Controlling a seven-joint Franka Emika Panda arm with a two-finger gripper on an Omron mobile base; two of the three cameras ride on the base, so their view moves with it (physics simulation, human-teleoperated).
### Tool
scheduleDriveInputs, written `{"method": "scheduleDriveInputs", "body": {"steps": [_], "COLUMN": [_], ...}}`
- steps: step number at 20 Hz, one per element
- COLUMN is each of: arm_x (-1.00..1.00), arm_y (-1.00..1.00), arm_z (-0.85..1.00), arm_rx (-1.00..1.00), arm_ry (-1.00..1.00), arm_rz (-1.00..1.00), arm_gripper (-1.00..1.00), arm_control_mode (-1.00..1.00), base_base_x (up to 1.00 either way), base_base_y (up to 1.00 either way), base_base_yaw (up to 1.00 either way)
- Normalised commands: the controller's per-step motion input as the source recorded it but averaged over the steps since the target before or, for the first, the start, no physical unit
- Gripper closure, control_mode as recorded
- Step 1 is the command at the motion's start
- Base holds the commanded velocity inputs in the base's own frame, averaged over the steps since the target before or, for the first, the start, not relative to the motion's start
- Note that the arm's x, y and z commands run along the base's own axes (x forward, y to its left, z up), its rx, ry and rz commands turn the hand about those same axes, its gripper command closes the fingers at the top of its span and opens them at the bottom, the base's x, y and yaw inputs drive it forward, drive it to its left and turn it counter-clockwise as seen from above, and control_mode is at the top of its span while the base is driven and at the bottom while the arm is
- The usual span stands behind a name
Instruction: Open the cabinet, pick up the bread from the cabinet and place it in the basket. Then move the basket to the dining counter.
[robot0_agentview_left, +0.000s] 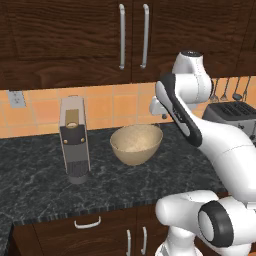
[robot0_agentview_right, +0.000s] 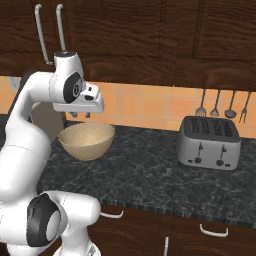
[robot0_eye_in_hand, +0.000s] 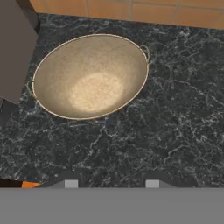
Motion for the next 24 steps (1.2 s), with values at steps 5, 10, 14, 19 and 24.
{"method": "scheduleDriveInputs", "body": {"steps": [5,10,14,19,24], "arm_x": [-0.45,-0.64,-0.16,-0.10,-0.01], "arm_y": [0.00,0.00,0.01,0.00,0.01], "arm_z": [0.09,0.53,0.76,0.59,0.31], "arm_rx": [0.00,0.01,0.07,0.09,0.08], "arm_ry": [-0.13,-0.48,-0.49,-0.47,-0.36], "arm_rz": [0.02,0.00,0.00,0.00,-0.05], "arm_gripper": [-1.00,-1.00,-1.00,-1.00,-1.00], "arm_control_mode": [-1.00,-1.00,-1.00,-1.00,-1.00], "base_base_x": [0.00,0.00,0.00,0.00,0.00], "base_base_y": [0.00,0.00,0.00,0.00,0.00], "base_base_yaw": [0.00,0.00,0.00,0.00,0.00]}}
